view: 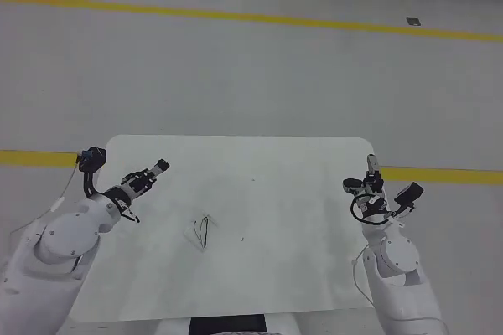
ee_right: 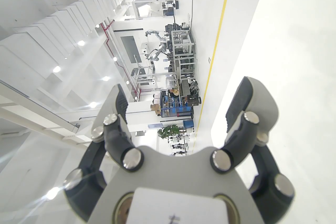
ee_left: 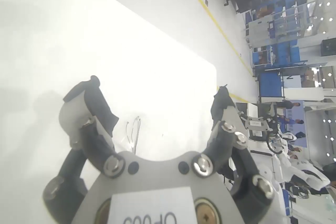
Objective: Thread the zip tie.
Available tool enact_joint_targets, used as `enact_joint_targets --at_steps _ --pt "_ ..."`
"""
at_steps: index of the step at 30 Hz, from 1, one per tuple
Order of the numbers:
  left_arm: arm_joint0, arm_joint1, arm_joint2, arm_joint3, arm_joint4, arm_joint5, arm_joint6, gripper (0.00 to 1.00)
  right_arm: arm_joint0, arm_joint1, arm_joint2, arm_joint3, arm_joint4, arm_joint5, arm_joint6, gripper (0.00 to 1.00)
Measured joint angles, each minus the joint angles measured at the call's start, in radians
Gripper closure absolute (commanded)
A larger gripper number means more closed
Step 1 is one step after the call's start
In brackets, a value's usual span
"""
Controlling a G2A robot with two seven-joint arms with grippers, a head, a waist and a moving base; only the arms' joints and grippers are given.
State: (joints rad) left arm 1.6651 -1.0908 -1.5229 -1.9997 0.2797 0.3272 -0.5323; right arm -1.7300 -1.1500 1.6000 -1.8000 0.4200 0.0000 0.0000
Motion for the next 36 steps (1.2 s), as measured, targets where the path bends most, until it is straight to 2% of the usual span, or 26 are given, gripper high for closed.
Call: enact_joint_targets --at_steps 5,8,13,21,23,33,36 --pt "0.0 0.0 0.0 0.0 -0.001 -0.001 0.001 0.0 0.0 0.0 0.0 0.0 0.0 0.0 0.0 0.0" --pt "-0.005 0.003 0.016 -0.032 0.044 0.001 -0.015 0.0 0.0 0.0 0.0 0.0 0.0 0.0 0.0 0.0" --pt "-0.046 0.013 0.075 -0.097 0.146 0.013 -0.185 0.0 0.0 0.0 0.0 0.0 0.0 0.0 0.0 0.0" --pt "-0.146 0.017 0.211 -0.125 0.353 0.013 -0.499 0.0 0.0 0.0 0.0 0.0 0.0 0.0 0.0 0.0" --pt "-0.151 0.017 0.221 -0.127 0.406 0.013 -0.512 0.0 0.0 0.0 0.0 0.0 0.0 0.0 0.0 0.0" --pt "-0.151 0.017 0.223 -0.126 0.391 0.01 -0.513 0.0 0.0 0.0 0.0 0.0 0.0 0.0 0.0 0.0" --pt "-0.188 0.017 0.275 -0.12 0.441 0.012 -0.58 0.0 0.0 0.0 0.0 0.0 0.0 0.0 0.0 0.0"
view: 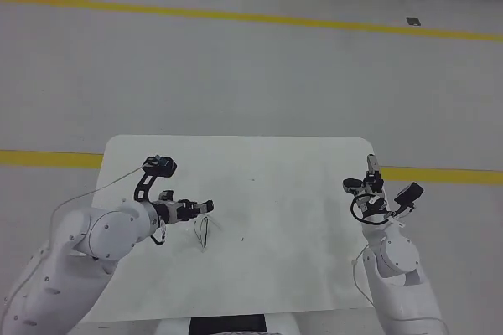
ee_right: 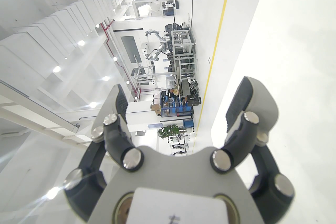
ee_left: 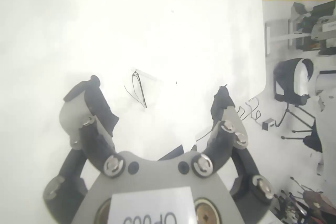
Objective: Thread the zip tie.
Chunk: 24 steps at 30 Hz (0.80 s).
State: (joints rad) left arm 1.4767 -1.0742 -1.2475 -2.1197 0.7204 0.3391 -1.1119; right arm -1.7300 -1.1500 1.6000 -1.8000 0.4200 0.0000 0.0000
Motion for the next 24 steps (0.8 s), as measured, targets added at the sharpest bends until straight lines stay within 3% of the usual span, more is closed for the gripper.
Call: enact_joint_targets --at_steps 6,10,13,24 --pt "-0.11 -0.023 0.096 0.052 0.082 0.001 -0.105 0.0 0.0 0.0 0.0 0.0 0.0 0.0 0.0 0.0" --pt "-0.169 -0.053 0.173 0.125 0.171 0.001 -0.21 0.0 0.0 0.0 0.0 0.0 0.0 0.0 0.0 0.0" --pt "-0.182 -0.082 0.213 0.169 0.208 0.001 -0.262 0.0 0.0 0.0 0.0 0.0 0.0 0.0 0.0 0.0" --pt "-0.181 -0.083 0.213 0.17 0.207 0.001 -0.26 0.0 0.0 0.0 0.0 0.0 0.0 0.0 0.0 0.0"
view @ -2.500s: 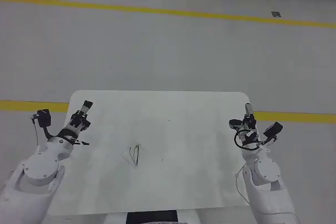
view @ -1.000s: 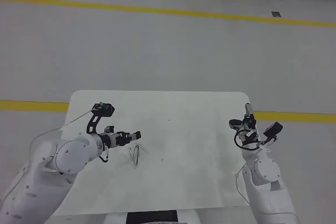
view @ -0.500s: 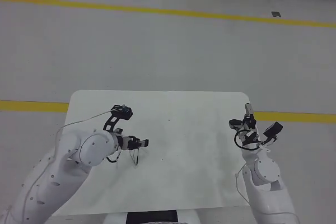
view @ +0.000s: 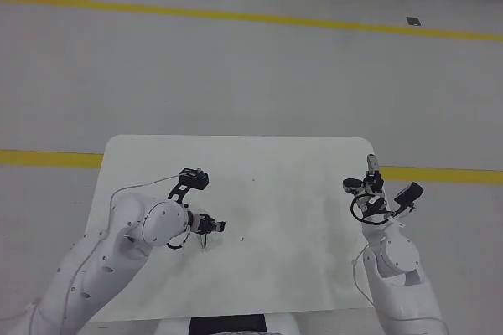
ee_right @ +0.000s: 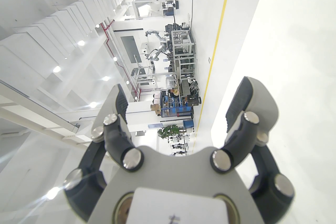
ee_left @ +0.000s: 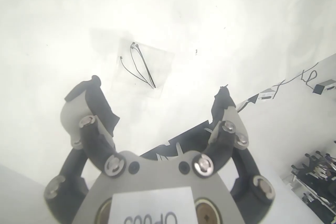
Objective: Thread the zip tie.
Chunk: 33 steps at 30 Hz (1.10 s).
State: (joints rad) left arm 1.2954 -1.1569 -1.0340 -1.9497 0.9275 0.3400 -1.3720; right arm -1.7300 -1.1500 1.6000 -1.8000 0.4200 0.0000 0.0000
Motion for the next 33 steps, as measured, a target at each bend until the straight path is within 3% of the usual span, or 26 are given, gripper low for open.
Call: enact_joint_targets --at_steps 5,9,15,23,28,33 --pt "0.015 -0.008 -0.016 0.031 0.021 0.0 0.029 0.0 0.0 0.0 0.0 0.0 0.0 0.0 0.0 0.0" --pt "0.033 -0.039 -0.04 0.047 0.098 0.0 -0.017 0.0 0.0 0.0 0.0 0.0 0.0 0.0 0.0 0.0" --pt "0.071 -0.095 -0.045 0.045 0.174 0.0 -0.018 0.0 0.0 0.0 0.0 0.0 0.0 0.0 0.0 0.0" --pt "0.073 -0.097 -0.047 0.045 0.178 0.0 -0.018 0.0 0.0 0.0 0.0 0.0 0.0 0.0 0.0 0.0" --pt "0.083 -0.097 -0.044 0.052 0.102 -0.038 0.014 0.0 0.0 0.0 0.0 0.0 0.0 0.0 0.0 0.0" --pt "0.073 -0.096 -0.032 0.063 0.106 -0.029 -0.001 0.0 0.0 0.0 0.0 0.0 0.0 0.0 0.0 0.0"
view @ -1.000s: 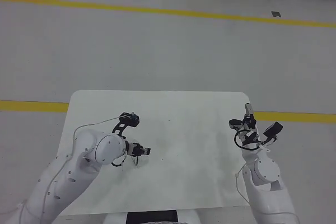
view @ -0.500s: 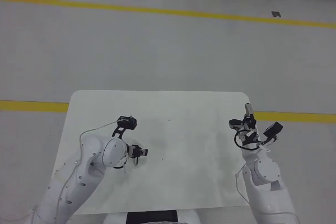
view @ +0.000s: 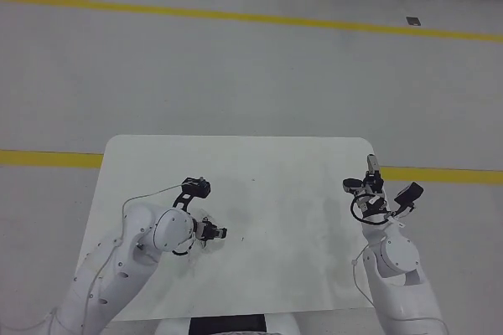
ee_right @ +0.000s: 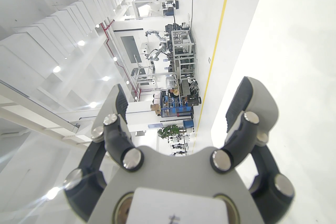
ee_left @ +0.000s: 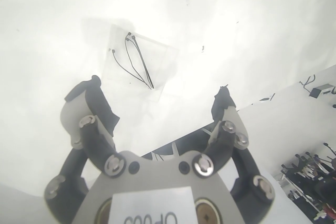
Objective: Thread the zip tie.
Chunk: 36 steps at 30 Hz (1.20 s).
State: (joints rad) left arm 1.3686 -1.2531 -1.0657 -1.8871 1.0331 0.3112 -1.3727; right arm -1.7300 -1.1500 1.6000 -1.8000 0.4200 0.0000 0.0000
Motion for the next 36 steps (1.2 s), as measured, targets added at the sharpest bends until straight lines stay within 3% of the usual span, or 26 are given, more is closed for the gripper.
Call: enact_joint_targets --at_steps 6,11,12,13,15,16,19,22,27,36 --pt "0.002 0.0 0.003 0.003 0.005 -0.002 0.006 0.0 0.0 0.0 0.0 0.0 0.0 0.0 0.0 0.0" --pt "0.006 0.0 0.04 0.007 0.046 0.02 0.03 0.0 0.0 0.0 0.0 0.0 0.0 0.0 0.0 0.0" --pt "0.005 0.0 0.044 0.005 0.055 0.025 0.028 0.09 0.0 0.0 0.0 0.0 0.0 0.0 0.0 0.0" --pt "0.005 0.0 0.048 0.004 0.065 0.029 0.025 0.31 0.0 0.0 0.0 0.0 0.0 0.0 0.0 0.0" --pt "0.006 0.0 0.049 0.002 0.071 0.029 0.022 0.54 0.0 0.0 0.0 0.0 0.0 0.0 0.0 0.0" --pt "0.007 -0.001 0.048 0.001 0.075 0.029 0.021 0.6 0.0 0.0 0.0 0.0 0.0 0.0 0.0 0.0" --pt "0.011 -0.003 0.044 -0.001 0.088 0.029 0.019 0.66 0.0 0.0 0.0 0.0 0.0 0.0 0.0 0.0" --pt "0.017 -0.006 0.038 -0.005 0.096 0.029 0.017 0.86 0.0 0.0 0.0 0.0 0.0 0.0 0.0 0.0" --pt "0.023 -0.01 0.023 -0.006 0.106 0.029 0.014 0.93 0.0 0.0 0.0 0.0 0.0 0.0 0.0 0.0" --pt "0.017 -0.024 0.022 0.031 0.103 0.029 0.013 0.91 0.0 0.0 0.0 0.0 0.0 0.0 0.0 0.0"
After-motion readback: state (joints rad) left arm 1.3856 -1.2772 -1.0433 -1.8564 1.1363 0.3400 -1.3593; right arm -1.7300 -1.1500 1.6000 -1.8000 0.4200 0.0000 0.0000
